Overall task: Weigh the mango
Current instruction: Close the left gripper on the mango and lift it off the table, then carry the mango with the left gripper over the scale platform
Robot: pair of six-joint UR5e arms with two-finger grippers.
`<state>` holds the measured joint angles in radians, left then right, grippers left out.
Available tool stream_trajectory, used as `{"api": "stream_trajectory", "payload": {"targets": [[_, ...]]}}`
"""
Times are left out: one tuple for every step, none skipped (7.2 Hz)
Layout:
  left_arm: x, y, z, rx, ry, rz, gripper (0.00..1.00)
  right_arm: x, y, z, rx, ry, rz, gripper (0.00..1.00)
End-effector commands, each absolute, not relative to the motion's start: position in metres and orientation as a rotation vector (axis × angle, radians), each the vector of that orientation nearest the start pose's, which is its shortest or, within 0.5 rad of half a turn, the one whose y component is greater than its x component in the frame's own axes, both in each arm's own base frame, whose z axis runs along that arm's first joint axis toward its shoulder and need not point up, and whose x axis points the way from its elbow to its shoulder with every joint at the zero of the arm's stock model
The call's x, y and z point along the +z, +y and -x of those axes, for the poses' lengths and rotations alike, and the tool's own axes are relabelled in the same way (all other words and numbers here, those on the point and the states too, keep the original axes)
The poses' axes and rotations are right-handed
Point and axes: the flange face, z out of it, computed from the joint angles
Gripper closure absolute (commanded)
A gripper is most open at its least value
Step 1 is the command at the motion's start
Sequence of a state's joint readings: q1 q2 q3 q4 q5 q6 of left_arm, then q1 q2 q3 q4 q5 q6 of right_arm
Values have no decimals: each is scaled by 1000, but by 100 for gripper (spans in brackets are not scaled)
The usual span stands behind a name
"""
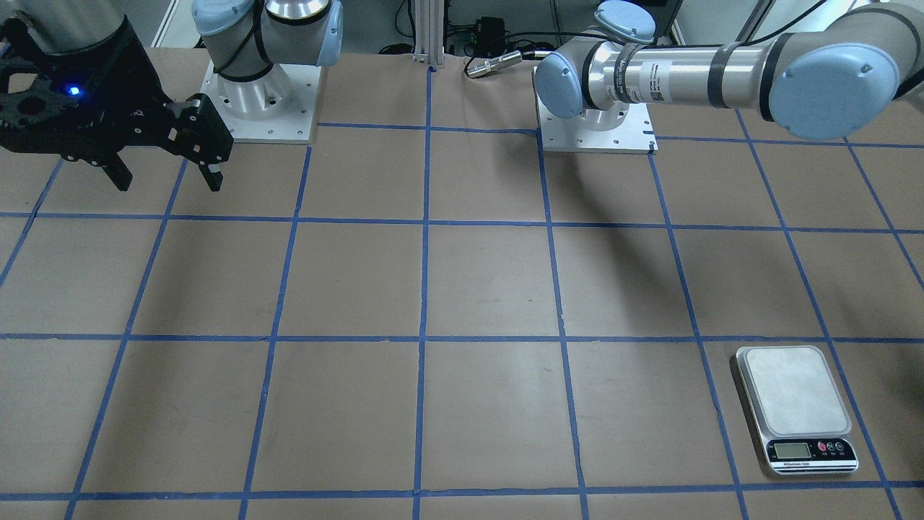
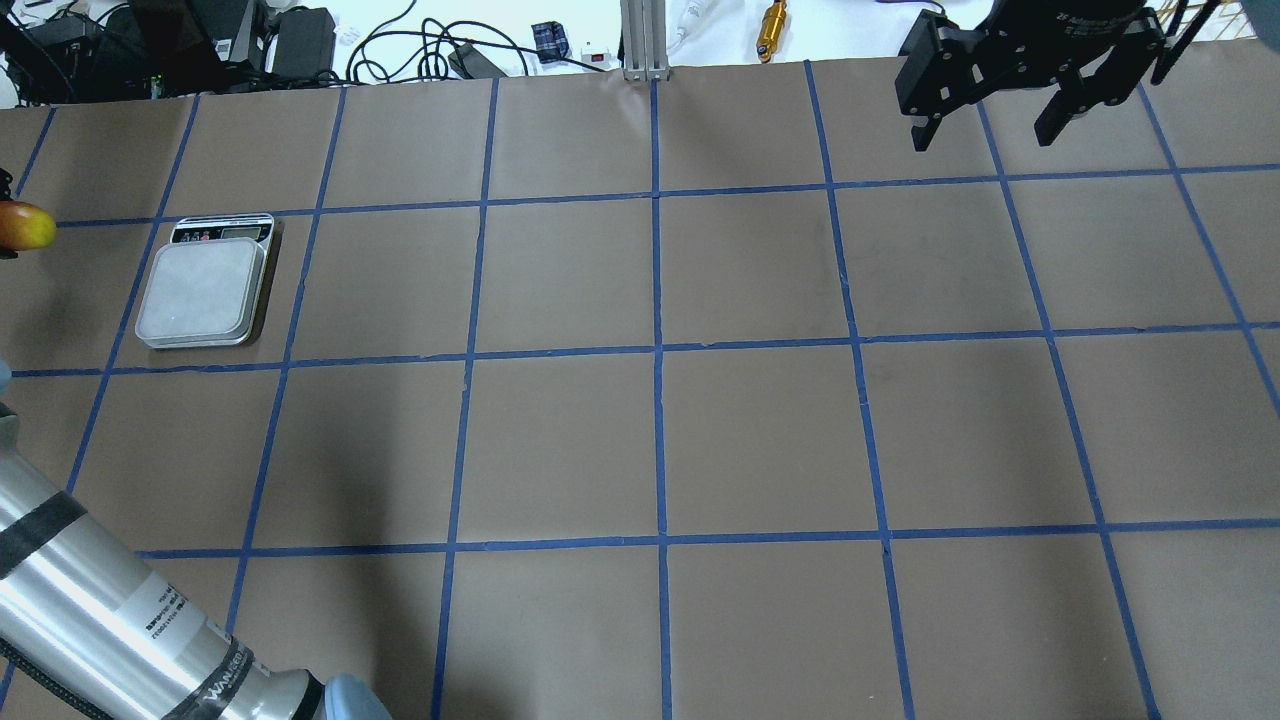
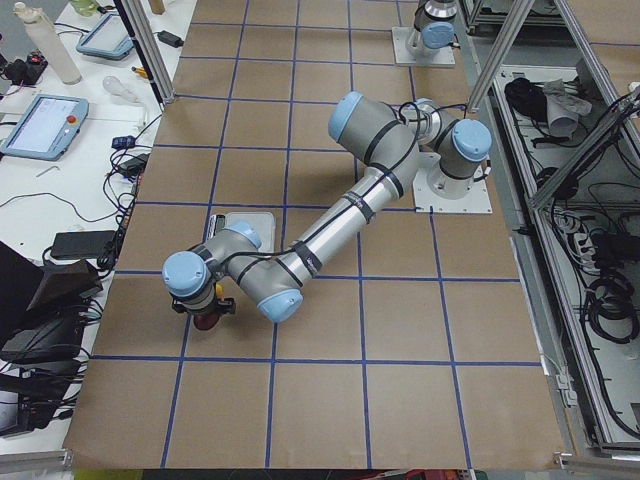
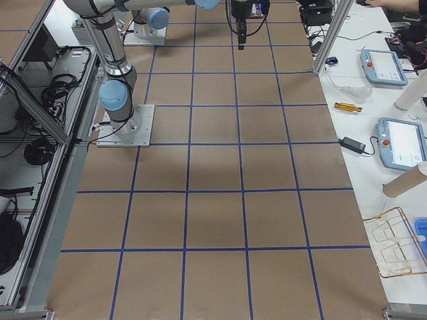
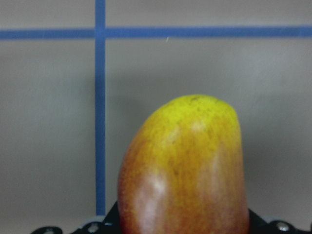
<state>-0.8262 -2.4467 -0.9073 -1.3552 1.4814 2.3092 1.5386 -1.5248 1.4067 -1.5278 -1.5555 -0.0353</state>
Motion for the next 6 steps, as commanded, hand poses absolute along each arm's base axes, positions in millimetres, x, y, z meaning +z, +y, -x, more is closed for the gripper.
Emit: {"api": "stream_trajectory", "payload": {"targets": [[255,-671,-372,-133,2204,-2229,94,542,-519,-118,-121,3127,6,0],[259,-663,-340,-141,2216,-2202,94,542,-519,-118,-121,3127,6,0],[255,-656,-316,-143,2221,-2184,94,541,-520,-118,-118,3127,6,0],[254,-653,-292,-146,2224,-2172,94,542,-519,-118,-121,3127,6,0],[254,-648,-282,-155,2235,-2171,94,541,-520,-118,-118,3127,6,0],[247,-644,-274,-154,2239,-2187,94,541,-520,-118,-118,3127,6,0]]}}
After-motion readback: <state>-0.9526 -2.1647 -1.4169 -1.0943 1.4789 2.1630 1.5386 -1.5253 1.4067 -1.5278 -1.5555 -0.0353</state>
